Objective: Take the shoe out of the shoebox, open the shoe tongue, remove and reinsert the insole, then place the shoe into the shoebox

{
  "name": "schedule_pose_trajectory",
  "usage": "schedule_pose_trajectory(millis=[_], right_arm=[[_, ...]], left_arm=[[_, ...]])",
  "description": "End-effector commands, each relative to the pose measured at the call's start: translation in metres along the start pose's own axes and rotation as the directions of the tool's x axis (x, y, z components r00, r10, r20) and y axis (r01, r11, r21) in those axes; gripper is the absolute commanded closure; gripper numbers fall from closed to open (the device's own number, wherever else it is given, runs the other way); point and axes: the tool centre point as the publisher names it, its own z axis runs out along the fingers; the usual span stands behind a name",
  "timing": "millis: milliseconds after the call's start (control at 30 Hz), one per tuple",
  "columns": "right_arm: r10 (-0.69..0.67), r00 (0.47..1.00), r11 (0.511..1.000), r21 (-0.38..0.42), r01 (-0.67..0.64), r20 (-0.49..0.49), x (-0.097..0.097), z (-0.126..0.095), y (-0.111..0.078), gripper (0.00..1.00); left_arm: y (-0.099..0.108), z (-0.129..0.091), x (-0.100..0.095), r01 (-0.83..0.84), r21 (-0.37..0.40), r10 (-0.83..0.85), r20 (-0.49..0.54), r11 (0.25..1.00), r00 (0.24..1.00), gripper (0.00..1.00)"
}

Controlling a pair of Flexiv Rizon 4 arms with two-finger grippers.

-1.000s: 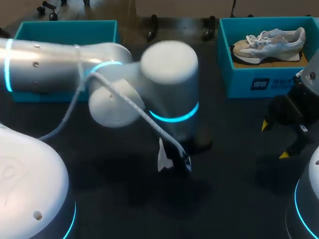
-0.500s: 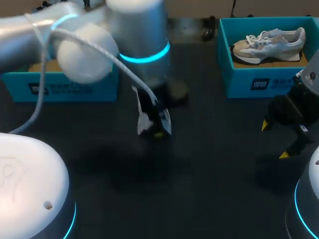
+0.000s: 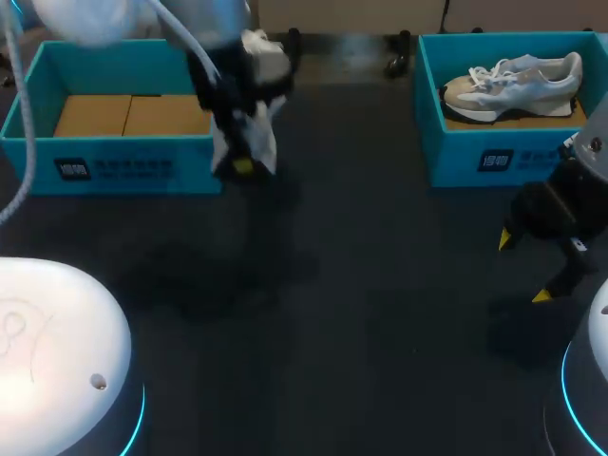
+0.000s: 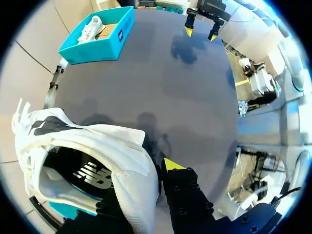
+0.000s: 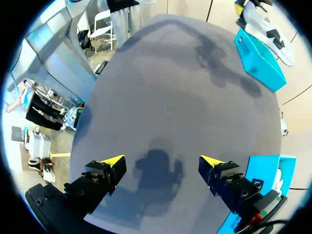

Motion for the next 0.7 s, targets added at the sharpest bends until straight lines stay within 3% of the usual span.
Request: schedule_pose_trajectory(millis=[33, 233, 367, 700], right_arm=[[0.0, 1.0, 1.0, 0.003, 0.0, 0.001, 0.001, 0.001, 0.0, 0.0], [0.0, 1.0, 1.0, 0.003, 0.0, 0.001, 0.001, 0.001, 0.0, 0.0], [0.0, 1.0, 1.0, 0.003, 0.0, 0.001, 0.001, 0.001, 0.0, 0.0], [0.0, 1.0, 1.0, 0.003, 0.0, 0.001, 0.001, 0.001, 0.0, 0.0]], left_arm=[[0.005, -0.053, -0.033, -0.006, -0.006, 0.006, -0.043, 1.0, 0.999, 1.0], [0.019, -0.084, -0.075, -0.044, -0.009, 0.044, -0.074, 0.999, 0.996, 1.0], [0.037, -0.097, -0.094, -0.041, -0.061, 0.036, -0.085, 0.997, 0.996, 1.0], [0.037, -0.097, -0.094, -0.041, -0.061, 0.036, -0.085, 0.997, 0.996, 1.0]])
